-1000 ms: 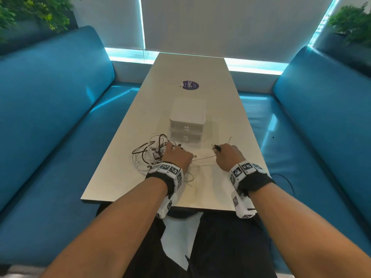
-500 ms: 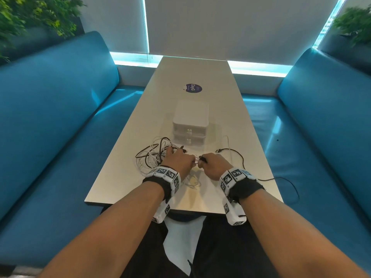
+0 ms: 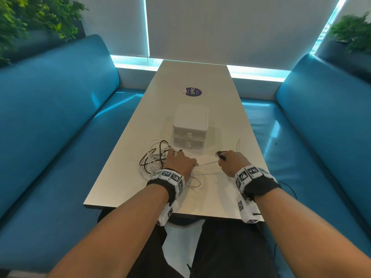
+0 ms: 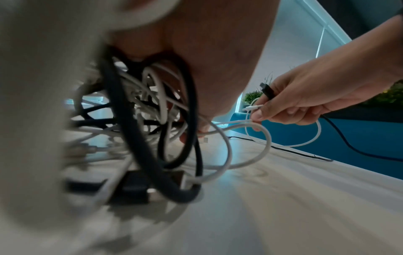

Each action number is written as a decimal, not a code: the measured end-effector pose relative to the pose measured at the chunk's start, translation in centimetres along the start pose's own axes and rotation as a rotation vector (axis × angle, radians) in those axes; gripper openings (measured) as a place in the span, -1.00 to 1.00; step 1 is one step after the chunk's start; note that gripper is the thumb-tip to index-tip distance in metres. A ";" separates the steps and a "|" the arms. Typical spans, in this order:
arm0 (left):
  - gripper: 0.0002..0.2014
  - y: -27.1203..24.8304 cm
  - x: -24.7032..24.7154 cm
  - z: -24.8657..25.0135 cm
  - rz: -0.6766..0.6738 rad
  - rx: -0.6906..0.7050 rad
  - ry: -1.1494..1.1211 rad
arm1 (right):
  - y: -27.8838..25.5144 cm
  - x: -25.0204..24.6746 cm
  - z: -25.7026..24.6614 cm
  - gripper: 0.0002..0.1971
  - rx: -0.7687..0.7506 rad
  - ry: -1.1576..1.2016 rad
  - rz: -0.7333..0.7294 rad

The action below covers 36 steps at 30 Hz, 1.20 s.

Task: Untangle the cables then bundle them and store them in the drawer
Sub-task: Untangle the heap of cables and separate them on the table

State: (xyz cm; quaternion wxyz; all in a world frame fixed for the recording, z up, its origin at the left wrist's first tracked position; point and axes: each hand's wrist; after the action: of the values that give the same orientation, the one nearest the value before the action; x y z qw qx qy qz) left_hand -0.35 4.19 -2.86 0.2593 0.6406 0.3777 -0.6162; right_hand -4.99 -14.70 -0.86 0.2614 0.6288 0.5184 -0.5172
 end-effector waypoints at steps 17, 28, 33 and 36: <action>-0.81 0.5 0.9 0.0 -0.019 0.050 0.039 | -0.9 2.5 -2.8 -0.78 -0.184 0.074 -0.078; -0.79 0.5 0.9 -1.6 0.016 -0.026 0.021 | 0.3 -0.6 2.0 -0.75 0.051 0.054 0.015; -0.79 0.7 0.2 -0.9 -0.037 0.006 0.072 | -0.4 1.1 0.4 -0.76 -0.030 0.010 0.054; -0.79 0.5 0.0 -0.7 -0.032 0.037 0.119 | -0.8 1.5 -1.0 -0.72 -0.117 0.040 0.016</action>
State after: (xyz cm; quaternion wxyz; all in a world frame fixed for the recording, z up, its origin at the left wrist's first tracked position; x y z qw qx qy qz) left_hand 0.46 4.49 -2.88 0.2145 0.6746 0.3915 -0.5880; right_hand -5.43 -12.99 -1.71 0.2914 0.6270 0.5476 -0.4712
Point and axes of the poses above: each hand's wrist, its own y-axis towards the middle knuckle, its own x-axis out of the palm, z = x × y, and after that the axes turned 1 degree about -x, right-handed
